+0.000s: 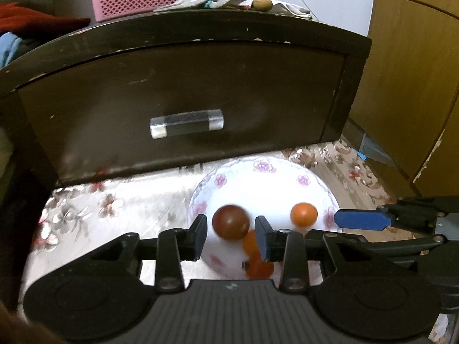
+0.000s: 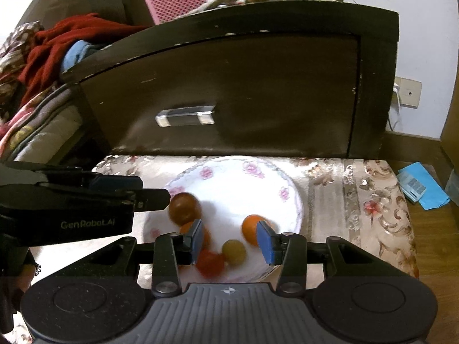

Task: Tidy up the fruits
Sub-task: 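Move the left gripper to the kiwi while the right approaches the last orange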

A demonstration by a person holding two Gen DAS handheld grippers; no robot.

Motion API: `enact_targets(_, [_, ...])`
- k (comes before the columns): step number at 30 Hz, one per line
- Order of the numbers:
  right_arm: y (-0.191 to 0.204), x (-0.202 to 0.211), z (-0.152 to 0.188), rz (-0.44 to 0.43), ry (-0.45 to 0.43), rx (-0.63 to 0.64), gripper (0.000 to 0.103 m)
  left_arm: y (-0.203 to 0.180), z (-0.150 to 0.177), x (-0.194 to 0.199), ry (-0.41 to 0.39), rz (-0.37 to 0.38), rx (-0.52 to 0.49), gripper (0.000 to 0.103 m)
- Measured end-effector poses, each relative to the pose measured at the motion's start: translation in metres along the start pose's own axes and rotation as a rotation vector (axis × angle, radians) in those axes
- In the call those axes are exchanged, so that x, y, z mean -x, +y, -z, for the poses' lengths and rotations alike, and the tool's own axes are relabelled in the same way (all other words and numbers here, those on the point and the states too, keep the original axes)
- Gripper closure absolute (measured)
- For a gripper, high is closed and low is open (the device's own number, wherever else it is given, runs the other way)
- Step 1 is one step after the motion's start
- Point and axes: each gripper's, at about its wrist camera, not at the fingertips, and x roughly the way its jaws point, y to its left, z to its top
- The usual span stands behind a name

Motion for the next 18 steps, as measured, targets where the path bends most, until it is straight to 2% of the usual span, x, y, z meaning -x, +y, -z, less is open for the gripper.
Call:
enact_targets(12, [0.042, 0.015, 0.037, -0.088, 0.106, 0.096, 0.066, 0.014, 0.046, 0.036, 0.063, -0.006, 0.015, 0.058])
enact_targets(18, [0.049, 0.017, 0.048, -0.09, 0.166, 0.118, 0.066, 0.019, 0.075, 0.042, 0.127, 0.051, 0.001, 0.058])
